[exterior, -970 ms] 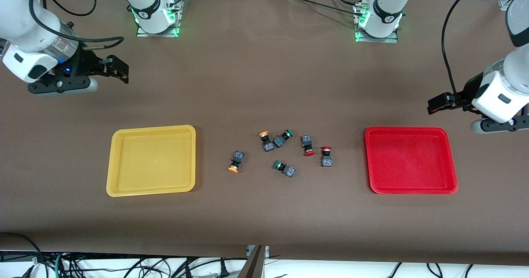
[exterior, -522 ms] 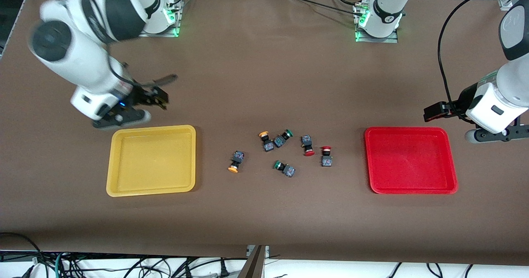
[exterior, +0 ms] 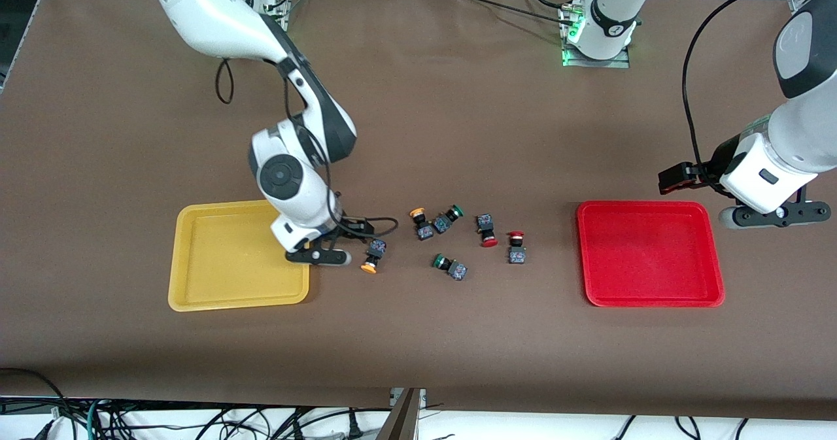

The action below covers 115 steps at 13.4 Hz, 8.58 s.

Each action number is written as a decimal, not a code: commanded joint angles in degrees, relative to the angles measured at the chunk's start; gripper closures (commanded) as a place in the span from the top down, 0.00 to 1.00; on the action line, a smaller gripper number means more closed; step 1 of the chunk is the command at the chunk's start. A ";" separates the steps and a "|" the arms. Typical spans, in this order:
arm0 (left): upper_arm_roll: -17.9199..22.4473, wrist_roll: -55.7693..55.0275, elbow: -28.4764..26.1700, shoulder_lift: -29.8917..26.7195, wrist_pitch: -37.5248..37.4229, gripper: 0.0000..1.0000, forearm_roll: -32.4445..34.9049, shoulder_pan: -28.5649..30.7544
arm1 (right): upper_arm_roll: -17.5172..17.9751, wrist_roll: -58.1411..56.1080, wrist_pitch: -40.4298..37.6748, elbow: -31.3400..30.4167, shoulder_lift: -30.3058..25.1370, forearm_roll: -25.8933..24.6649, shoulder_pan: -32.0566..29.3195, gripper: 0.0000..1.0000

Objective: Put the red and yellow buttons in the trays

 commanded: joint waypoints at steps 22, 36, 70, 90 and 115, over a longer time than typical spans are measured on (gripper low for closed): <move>0.41 -10.15 0.73 32.85 40.17 1.00 -1.23 -13.03 | -9.58 -35.89 -9.98 -7.38 -4.75 6.36 -9.84 0.75; 0.06 -12.89 -3.85 30.15 35.28 0.00 -1.93 -13.75 | -3.61 -0.74 -0.02 4.54 4.74 6.45 12.56 0.99; -7.32 -16.74 -11.31 26.70 43.69 1.00 -1.67 -11.88 | -10.99 -27.23 -13.37 -3.11 -7.02 10.05 -6.16 0.99; -6.44 10.10 -12.63 19.23 32.00 0.00 1.50 4.52 | -1.32 -28.43 -39.39 -14.89 -46.94 -4.37 -20.04 1.00; -4.17 0.30 -10.98 -12.22 2.50 1.00 -0.17 3.77 | -1.24 -29.57 -40.79 -10.14 -43.60 -5.24 -19.25 1.00</move>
